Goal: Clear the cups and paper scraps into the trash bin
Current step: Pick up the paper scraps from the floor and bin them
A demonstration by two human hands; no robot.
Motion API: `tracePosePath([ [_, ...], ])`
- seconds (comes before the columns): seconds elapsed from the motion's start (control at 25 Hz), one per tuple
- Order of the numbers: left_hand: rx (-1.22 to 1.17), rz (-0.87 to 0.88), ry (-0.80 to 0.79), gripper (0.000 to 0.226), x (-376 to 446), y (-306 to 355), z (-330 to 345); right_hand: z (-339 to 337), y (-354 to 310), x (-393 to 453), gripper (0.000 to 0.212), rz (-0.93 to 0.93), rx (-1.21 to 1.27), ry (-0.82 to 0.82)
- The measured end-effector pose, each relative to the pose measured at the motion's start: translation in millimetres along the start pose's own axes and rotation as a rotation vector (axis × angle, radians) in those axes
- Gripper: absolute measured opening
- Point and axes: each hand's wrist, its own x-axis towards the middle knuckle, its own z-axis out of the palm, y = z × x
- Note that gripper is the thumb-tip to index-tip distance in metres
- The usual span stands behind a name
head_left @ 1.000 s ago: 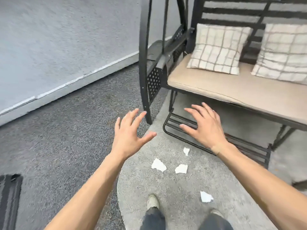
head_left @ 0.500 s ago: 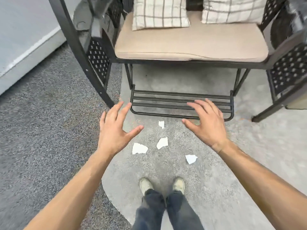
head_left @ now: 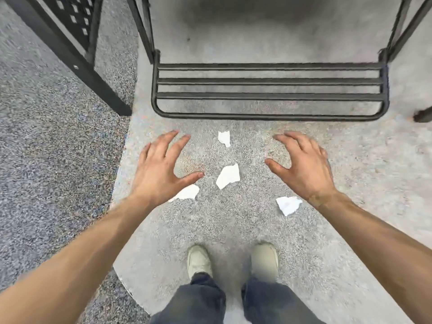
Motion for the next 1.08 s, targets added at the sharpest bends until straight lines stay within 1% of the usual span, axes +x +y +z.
tracePosePath([
  [0.08, 0.043, 0.028, -0.059, 0.090, 0.4, -23.4, 55.2, 52.2, 24.9, -4.5, 0.059, 0.017, -0.012, -0.017],
  [0.16, 0.070, 0.008, -0.110, 0.092, 3.3, -50.6, 107.1, 100.9, 51.2, -4.3, 0.058, 0.022, -0.024, -0.025],
  [0.36, 0.063, -0.185, -0.231, 0.094, 7.7, -108.6, 222.0, 202.2, 111.8, -5.3, 0.059, 0.127, -0.065, -0.088],
  [0.56, 0.065, -0.332, -0.400, 0.097, -5.2, -149.2, 308.2, 275.6, 162.9, -31.9, 0.067, 0.252, -0.141, -0.266],
  [0.68, 0.030, -0.383, -0.478, 0.095, -16.1, -161.2, 336.2, 304.3, 182.7, -64.5, 0.082, 0.435, -0.202, -0.400],
  [0.76, 0.016, -0.397, -0.505, 0.091, -22.5, -163.5, 344.2, 311.4, 190.4, -84.4, 0.083, 0.519, -0.158, -0.464],
  [0.84, 0.021, -0.378, -0.503, 0.086, -23.9, -163.0, 347.1, 312.4, 193.2, -94.4, 0.074, 0.509, -0.080, -0.456],
  [0.96, 0.056, -0.341, -0.494, 0.069, -24.5, -158.7, 348.2, 316.9, 189.8, -95.8, 0.056, 0.404, -0.100, -0.431],
  [1.0, 0.076, -0.328, -0.484, 0.062, -25.0, -157.0, 350.1, 319.8, 189.3, -94.7, 0.052, 0.384, -0.109, -0.415],
  [1.08, 0.091, -0.315, -0.464, 0.048, -26.5, -154.4, 353.5, 325.5, 190.5, -94.8, 0.050, 0.382, -0.123, -0.385],
])
